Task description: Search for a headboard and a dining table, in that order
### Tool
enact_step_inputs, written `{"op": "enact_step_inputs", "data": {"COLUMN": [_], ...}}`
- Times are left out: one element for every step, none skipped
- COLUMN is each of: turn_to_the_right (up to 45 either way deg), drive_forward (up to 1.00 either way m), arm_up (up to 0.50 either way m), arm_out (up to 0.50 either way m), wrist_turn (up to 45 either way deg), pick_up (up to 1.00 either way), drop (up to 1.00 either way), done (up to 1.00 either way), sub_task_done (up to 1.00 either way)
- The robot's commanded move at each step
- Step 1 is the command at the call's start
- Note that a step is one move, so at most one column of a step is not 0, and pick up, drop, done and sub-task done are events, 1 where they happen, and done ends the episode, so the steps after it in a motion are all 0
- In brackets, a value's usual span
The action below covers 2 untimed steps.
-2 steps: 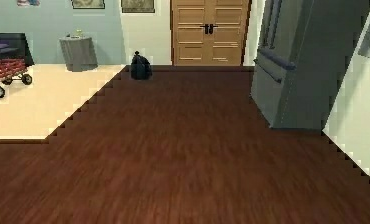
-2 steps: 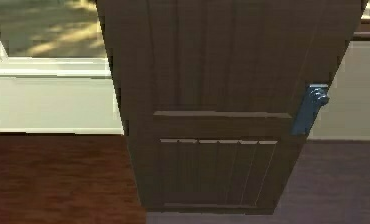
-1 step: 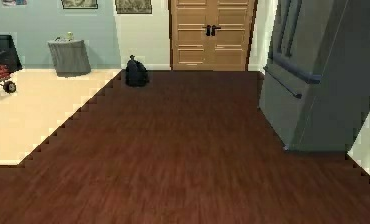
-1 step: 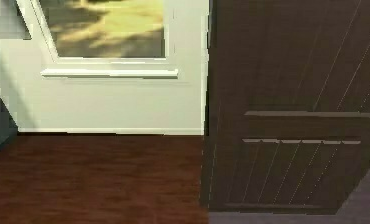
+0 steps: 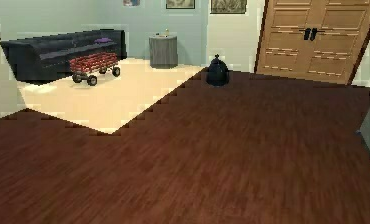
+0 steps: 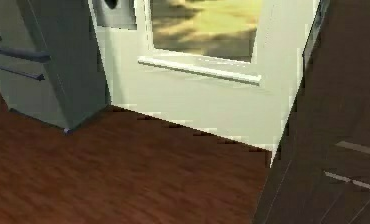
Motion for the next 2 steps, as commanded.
{"op": "enact_step_inputs", "data": {"turn_to_the_right": [0.0,0.0], "drive_forward": [1.0,1.0], "arm_up": [0.0,0.0], "arm_out": [0.0,0.0], "wrist_turn": [0.0,0.0], "pick_up": [0.0,0.0], "drop": [0.0,0.0], "done": [0.0,0.0], "sub_task_done": [0.0,0.0]}}
